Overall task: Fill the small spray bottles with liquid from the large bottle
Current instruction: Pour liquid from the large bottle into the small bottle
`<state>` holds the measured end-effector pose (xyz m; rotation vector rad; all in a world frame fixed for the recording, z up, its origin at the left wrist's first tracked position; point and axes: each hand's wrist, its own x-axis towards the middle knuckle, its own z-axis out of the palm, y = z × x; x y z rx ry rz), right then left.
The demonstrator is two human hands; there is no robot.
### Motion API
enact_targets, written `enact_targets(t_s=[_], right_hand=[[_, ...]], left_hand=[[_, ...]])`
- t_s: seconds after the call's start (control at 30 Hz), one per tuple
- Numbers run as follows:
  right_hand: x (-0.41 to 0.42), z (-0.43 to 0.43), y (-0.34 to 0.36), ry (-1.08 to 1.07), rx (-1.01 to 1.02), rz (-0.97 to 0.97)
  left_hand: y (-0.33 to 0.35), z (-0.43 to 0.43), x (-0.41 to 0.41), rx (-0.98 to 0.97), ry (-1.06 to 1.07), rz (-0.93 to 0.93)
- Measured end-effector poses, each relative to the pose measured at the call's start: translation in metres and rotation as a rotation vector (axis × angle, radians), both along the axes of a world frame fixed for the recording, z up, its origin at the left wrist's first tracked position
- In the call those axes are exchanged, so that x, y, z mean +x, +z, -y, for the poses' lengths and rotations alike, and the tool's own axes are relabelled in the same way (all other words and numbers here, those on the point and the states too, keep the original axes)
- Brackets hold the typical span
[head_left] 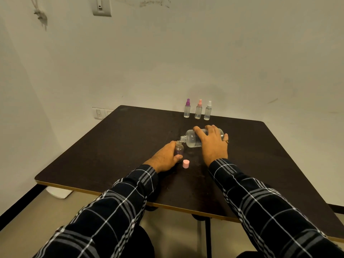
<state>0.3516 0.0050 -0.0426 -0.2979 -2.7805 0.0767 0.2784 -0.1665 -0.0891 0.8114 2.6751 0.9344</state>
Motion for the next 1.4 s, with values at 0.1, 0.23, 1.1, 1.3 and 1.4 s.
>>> enact_targets(t_s=[0.1, 0.23, 1.1, 1.3, 1.4], right_hand=[[-0.0010, -0.0002, -0.0003, 0.004, 0.012, 0.004], [-0.0005, -0.0004, 0.0014, 0.002, 0.018, 0.010], [-0.0030, -0.0025, 0.0005, 0.015, 0.071, -0.022], [-0.0042, -0.0027, -0.0007, 0.011, 0.067, -0.026], [-0.0043, -0.0038, -0.0015, 0.009, 0.077, -0.027]], left_hand=[[0.0005, 0.0000, -0.0001, -0.004, 0.007, 0.001], [0.0014, 0.0002, 0.0008, 0.001, 0.002, -0.001], [0.0004, 0.0010, 0.0016, 0.000, 0.004, -0.013], [0.0037, 0.0002, 0.0018, 0.000, 0.003, -0.003], [0.0023, -0.0001, 0.0016, -0.003, 0.003, -0.015]])
